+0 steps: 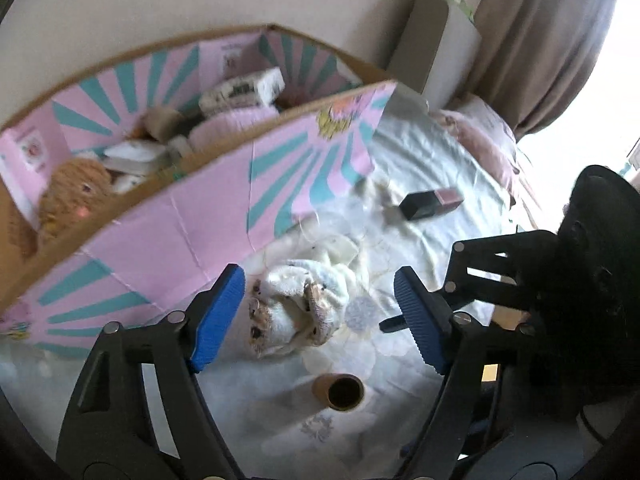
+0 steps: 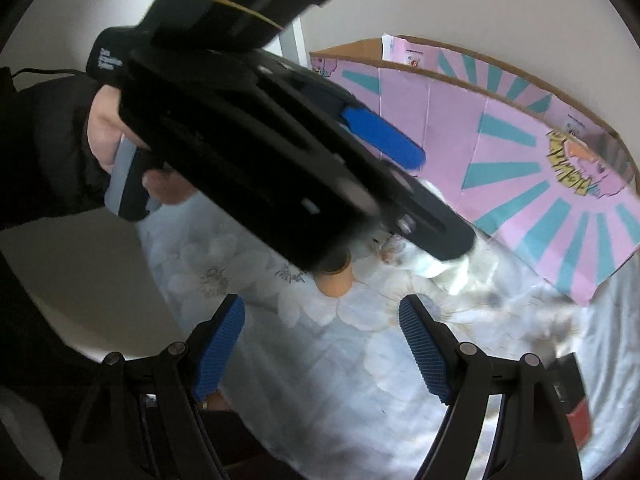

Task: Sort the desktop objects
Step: 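Withdraw both tools and grasp the white cloth with left tool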

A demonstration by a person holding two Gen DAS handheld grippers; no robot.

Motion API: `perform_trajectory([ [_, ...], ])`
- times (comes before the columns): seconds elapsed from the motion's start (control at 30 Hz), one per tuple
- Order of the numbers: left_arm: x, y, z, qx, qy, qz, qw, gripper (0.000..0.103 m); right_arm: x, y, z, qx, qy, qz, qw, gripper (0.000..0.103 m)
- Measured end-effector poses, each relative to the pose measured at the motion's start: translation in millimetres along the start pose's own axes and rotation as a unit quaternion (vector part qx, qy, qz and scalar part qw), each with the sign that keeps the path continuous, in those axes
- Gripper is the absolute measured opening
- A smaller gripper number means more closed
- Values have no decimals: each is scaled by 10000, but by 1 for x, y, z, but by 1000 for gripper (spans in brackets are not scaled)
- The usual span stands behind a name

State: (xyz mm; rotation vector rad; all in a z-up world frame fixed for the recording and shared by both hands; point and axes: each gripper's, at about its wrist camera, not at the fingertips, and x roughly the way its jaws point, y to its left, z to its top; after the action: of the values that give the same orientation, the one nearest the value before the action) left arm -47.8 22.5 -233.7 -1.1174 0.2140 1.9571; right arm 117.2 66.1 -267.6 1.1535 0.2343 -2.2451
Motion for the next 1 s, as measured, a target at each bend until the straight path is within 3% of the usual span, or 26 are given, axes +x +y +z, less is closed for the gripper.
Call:
perform_trajectory([
  [0.2, 13, 11, -2, -104, -46, -101, 9999, 71, 22, 2, -1, -100, -24, -278, 9996, 58],
  [0.3, 20, 13, -3, -90, 21, -128, 9999, 60, 28, 4, 0, -220, -45, -387, 9990, 48],
  [0.43, 27, 10, -5, -6, 76, -111, 9999, 43, 29, 7, 1, -361, -69, -475, 9982, 21],
  [0.57, 24, 11, -6, -19, 23, -91, 10000, 31, 29, 9, 1, -425, -77, -606, 9972, 21],
  [1.0, 0, 11, 3, -233, -185, -115, 9995, 30, 7, -1, -4, -198, -39, -866, 9960, 21],
])
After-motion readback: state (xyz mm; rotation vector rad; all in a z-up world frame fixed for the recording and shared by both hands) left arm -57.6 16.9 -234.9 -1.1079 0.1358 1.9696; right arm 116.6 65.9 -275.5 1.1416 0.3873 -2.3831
